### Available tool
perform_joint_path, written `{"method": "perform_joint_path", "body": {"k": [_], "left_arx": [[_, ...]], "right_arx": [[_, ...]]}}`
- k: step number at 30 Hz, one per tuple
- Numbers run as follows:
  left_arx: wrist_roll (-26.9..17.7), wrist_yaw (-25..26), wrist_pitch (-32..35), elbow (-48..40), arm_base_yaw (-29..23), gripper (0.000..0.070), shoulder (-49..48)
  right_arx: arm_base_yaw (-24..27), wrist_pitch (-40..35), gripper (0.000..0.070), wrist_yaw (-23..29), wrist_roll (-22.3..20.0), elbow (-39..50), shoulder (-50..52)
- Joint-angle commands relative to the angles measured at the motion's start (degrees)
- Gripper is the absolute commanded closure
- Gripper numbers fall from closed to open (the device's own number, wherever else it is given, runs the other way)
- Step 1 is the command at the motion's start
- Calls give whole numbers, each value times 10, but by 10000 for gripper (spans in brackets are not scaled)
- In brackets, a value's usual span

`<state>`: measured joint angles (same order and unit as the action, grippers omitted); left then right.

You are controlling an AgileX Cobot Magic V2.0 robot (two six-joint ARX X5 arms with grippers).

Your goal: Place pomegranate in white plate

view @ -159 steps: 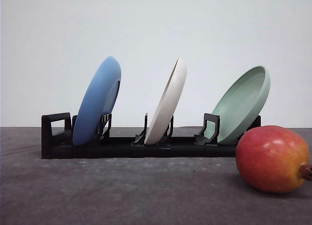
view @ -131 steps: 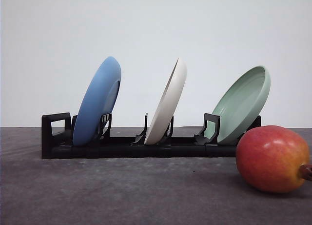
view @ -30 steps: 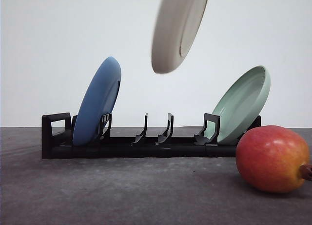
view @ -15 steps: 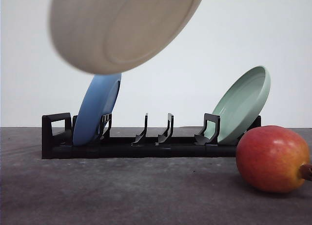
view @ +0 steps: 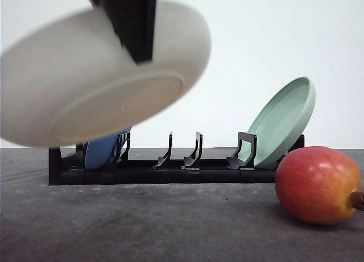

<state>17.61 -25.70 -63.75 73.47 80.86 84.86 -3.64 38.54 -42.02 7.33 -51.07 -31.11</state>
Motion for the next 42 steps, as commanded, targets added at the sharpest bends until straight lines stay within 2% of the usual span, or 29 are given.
{"method": "perform_joint_path", "body": {"k": [1,16,24,28,30,34,35,36,42], "left_arx": [[5,-8,16,7,9,700,21],[4,-8,52,7,17,700,198],[-5,-8,88,7,17,692,231],[-5,-8,96,7,17,556,231],[-5,-8,94,7,15,455,231],[-4,-8,93,7,15,189,231],[-4,-9,93,7,15,157,231],[-4,-10,93,7,15,136,231],[1,-46,77,7,12,135,226]], "right_arx": [[0,-3,157,0,1,-10,-2],[0,-3,157,0,1,-10,-2],[0,-3,157,0,1,-10,-2],[0,-3,157,0,1,-10,-2],[0,-3,157,0,1,-10,-2],[0,-3,157,0,1,-10,-2],[0,-3,157,0,1,-10,-2],[0,-3,157,0,1,-10,-2],[-5,0,157,1,1,-10,-2]]}}
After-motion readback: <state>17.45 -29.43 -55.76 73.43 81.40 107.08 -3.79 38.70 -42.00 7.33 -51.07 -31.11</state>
